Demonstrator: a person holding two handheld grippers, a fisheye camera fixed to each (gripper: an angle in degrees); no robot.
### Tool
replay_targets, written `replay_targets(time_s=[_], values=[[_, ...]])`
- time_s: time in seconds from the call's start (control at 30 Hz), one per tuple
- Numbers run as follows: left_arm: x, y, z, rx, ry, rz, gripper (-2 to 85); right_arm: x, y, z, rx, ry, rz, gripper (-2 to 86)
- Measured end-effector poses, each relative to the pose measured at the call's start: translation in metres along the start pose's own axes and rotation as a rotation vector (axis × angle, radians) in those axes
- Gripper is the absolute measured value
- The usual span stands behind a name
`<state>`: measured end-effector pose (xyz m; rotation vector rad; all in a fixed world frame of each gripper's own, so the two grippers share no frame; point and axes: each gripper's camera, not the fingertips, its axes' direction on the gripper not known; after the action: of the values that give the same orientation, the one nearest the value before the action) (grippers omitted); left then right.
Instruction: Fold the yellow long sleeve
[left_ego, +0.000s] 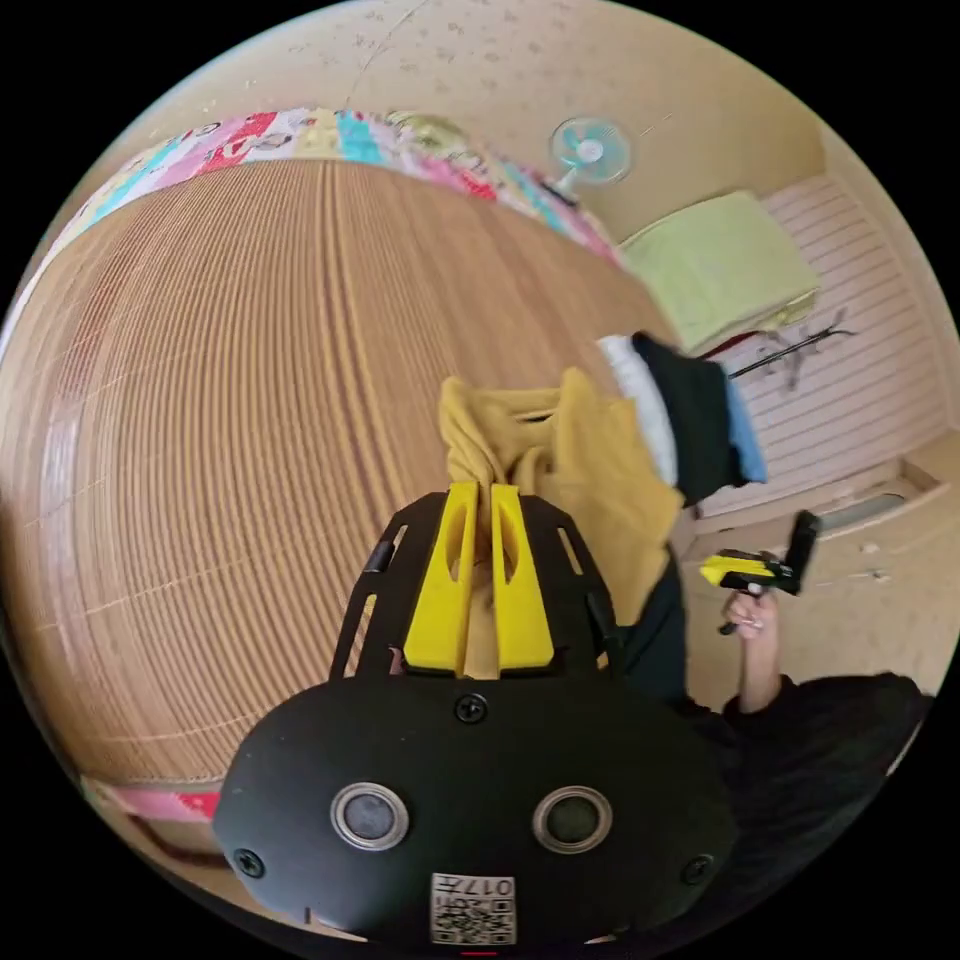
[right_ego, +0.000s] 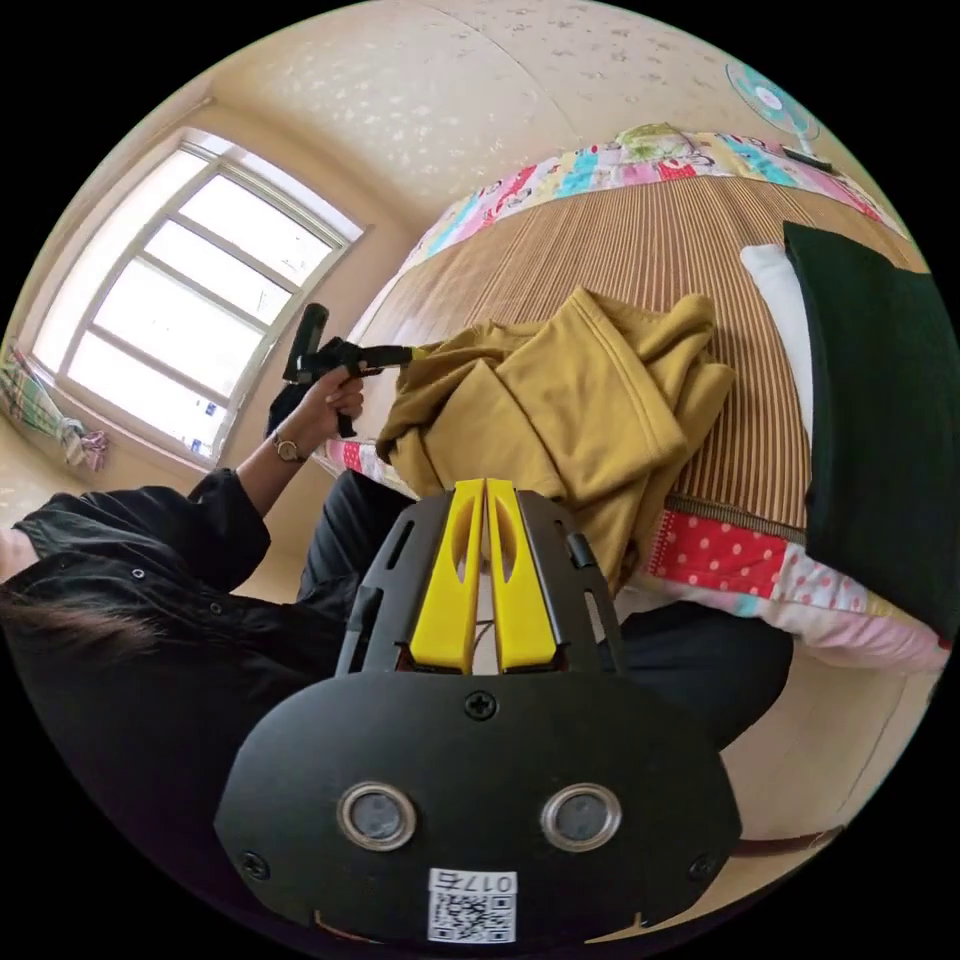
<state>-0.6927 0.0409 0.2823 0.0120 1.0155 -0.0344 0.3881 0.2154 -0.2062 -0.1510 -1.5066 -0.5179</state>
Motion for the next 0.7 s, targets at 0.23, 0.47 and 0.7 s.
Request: replay_targets(time_s=[0.23, 0.47, 0.7], values=[[0.086, 0.022, -0.132, 0.424, 0.782, 0.437, 0.3, -0.036, -0.010, -0.076, 0.327, -0.139, -0.135, 1.0], [0.170, 0.025, -0.226, 0.413, 1.136, 0.782, 0.2, -0.069, 0.005, -0.100, 0.453, -0.207, -0.262, 7.0], [0.226, 0.041, -0.214, 0.175, 1.176, 0.771, 0.2, -0.106, -0.058, 0.079, -0.096, -0.366, -0.339, 12.9]])
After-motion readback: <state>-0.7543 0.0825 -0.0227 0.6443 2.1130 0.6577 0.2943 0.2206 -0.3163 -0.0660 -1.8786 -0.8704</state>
